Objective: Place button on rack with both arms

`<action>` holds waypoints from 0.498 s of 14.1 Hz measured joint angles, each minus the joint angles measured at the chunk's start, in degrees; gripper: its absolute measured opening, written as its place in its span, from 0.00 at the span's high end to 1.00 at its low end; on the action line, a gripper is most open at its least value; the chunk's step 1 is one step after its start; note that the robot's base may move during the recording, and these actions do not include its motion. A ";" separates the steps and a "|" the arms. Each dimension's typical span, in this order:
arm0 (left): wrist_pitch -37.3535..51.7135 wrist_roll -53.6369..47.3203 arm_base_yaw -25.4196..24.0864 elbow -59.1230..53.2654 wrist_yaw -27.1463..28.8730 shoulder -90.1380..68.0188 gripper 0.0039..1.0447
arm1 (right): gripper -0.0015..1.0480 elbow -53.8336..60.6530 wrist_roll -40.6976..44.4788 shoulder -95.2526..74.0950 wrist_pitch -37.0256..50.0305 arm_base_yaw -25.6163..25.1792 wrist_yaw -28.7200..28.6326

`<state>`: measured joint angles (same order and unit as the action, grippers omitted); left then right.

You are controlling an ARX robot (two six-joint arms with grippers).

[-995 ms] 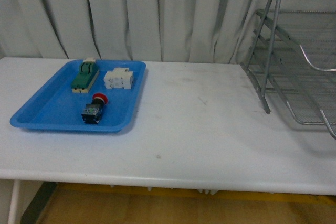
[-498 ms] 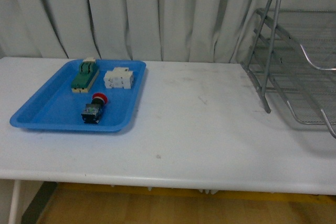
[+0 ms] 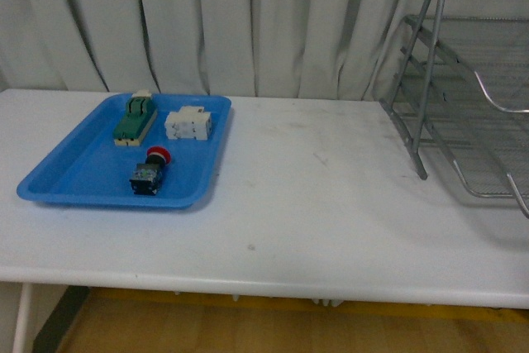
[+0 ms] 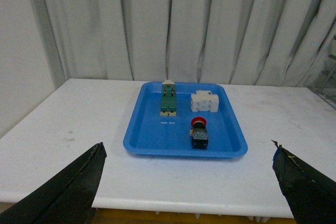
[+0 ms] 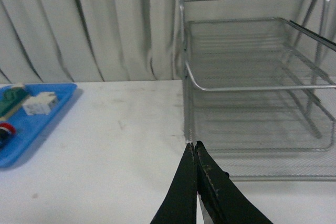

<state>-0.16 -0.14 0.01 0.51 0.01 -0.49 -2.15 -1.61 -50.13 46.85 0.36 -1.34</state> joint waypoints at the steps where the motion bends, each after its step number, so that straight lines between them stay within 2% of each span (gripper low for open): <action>1: -0.04 0.00 0.00 0.00 0.04 0.00 0.06 | 0.98 0.74 0.42 3.04 -2.58 -0.15 1.29; 7: -0.02 0.02 0.00 0.00 0.00 0.00 0.06 | 0.98 1.53 1.25 25.00 -22.01 -0.37 1.33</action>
<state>-0.19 -0.12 0.01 0.51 0.01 -0.49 -0.62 -0.36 -25.12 24.84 -0.01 -0.01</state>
